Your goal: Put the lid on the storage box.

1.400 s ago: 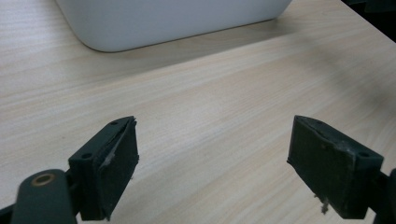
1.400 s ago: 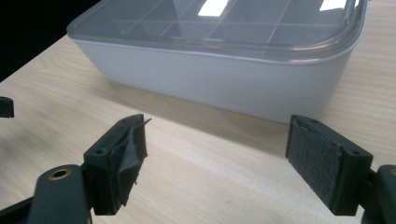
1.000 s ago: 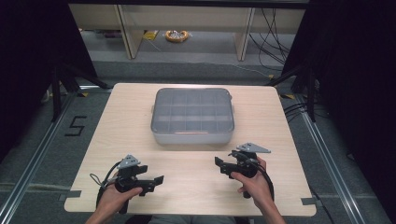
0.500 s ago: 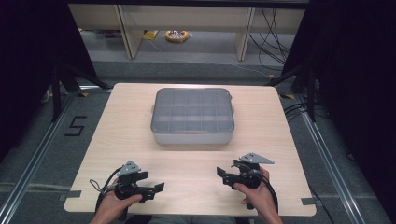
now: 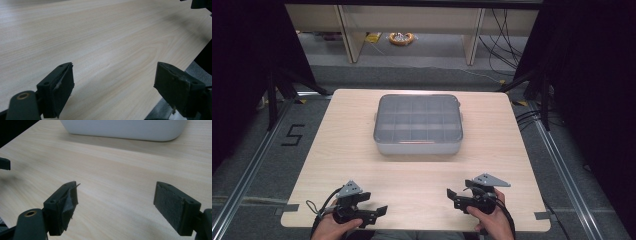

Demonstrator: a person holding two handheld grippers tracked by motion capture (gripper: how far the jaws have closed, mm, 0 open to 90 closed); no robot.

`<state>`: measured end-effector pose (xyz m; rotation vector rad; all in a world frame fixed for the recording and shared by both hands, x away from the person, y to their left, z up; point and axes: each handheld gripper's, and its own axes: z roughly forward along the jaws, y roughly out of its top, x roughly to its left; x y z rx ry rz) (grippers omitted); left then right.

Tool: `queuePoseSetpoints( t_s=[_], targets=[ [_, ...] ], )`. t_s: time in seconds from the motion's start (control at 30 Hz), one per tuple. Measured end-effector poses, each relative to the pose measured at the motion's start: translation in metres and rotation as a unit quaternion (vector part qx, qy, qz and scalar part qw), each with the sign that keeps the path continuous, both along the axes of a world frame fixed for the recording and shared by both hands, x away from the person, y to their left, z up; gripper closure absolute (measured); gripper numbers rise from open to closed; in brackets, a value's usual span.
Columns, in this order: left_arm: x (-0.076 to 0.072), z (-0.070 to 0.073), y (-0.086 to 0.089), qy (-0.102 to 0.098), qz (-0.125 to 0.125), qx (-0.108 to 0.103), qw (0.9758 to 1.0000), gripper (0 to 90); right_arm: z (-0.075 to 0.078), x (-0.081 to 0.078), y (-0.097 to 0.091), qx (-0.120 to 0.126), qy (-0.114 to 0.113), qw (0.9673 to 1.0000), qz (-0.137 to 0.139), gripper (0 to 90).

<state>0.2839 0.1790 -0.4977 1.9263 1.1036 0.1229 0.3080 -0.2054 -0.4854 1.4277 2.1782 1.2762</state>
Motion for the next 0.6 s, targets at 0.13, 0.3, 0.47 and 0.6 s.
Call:
queuePoseSetpoints(
  t_s=[0.13,0.3,0.47,0.6],
  targets=[
    [-0.005,-0.001,0.000,0.001,-0.007,-0.002,1.0000,15.2,-0.002,-0.008,-0.002,0.006,0.003,1.0000,0.005,20.2],
    [-0.012,-0.001,-0.001,0.002,-0.009,-0.003,1.0000,15.2,-0.005,-0.018,-0.005,0.002,0.000,1.0000,0.007,20.0],
    [-0.019,-0.002,-0.002,0.005,-0.016,-0.003,0.9999,15.2,-0.008,-0.028,-0.008,0.006,0.011,0.9998,0.013,19.7],
    [-0.022,-0.002,-0.002,0.008,-0.019,0.001,0.9998,15.2,-0.009,-0.038,-0.008,0.007,0.025,0.9997,0.002,19.6]
  ],
)
